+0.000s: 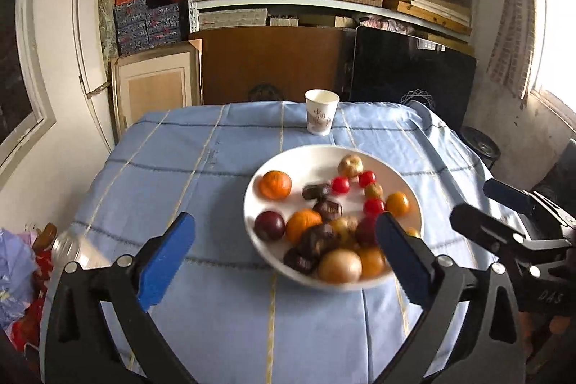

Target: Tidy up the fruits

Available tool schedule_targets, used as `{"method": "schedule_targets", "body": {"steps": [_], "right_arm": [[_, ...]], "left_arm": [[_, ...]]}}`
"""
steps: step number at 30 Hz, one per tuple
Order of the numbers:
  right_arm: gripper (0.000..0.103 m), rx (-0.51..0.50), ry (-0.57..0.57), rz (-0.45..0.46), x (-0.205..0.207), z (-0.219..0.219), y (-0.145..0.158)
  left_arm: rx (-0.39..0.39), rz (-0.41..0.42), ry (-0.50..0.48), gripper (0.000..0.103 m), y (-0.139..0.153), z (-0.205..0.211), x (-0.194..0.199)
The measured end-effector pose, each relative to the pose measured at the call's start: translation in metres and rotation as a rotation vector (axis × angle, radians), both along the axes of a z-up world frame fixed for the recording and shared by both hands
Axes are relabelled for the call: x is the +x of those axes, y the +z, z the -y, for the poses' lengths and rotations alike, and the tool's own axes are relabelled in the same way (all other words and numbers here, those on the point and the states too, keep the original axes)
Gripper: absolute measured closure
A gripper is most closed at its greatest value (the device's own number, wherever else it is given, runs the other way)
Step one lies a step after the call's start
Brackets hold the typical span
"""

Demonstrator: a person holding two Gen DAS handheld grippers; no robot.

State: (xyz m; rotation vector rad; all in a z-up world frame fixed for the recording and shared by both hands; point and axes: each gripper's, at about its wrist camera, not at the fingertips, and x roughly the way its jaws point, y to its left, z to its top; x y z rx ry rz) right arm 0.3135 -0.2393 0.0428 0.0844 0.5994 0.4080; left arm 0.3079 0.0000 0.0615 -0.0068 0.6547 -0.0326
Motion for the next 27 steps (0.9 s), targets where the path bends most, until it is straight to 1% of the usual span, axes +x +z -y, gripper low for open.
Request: {"method": "schedule_targets", "body": {"steps": [1, 2, 4, 6, 8, 12, 17, 22, 27], "right_arm": [[0.004, -0.011, 0.002, 0.008, -0.009, 0.002, -0.004], [0.004, -0.043, -0.003, 0.018, -0.021, 0.003, -0.012], [0.004, -0.105, -0.018, 0.032, -0.038, 0.002, -0.025], [0.004, -0.153, -0.027, 0.032, -0.050, 0.001, -0.036], [0.004, -0.177, -0.010, 0.023, -0.060, 0.000, -0.045], [0.004, -0.201, 0.000, 0.033, -0.073, 0.000, -0.051], [0.004, -0.199, -0.002, 0.015, -0.074, 0.002, -0.055], [0.004, -0.193, -0.014, 0.008, -0.073, 0.005, -0.056], [0.004, -0.184, -0.017, -0.006, -0.070, 0.006, -0.059]], "left_arm": [[-0.009, -0.001, 0.009, 0.005, -0.003, -0.002, -0.009], [-0.012, -0.015, 0.016, 0.005, -0.008, -0.005, -0.020], [-0.021, -0.014, 0.026, 0.005, -0.017, -0.008, -0.034], [-0.017, -0.021, 0.061, 0.005, -0.029, -0.012, -0.047], [-0.015, -0.021, 0.052, 0.005, -0.037, -0.012, -0.057], [0.006, -0.006, 0.047, 0.005, -0.052, -0.010, -0.073], [0.044, -0.024, 0.025, 0.005, -0.065, -0.003, -0.077], [0.056, -0.033, 0.010, 0.005, -0.070, 0.001, -0.076], [0.050, -0.044, 0.011, 0.005, -0.072, 0.000, -0.075]]}}
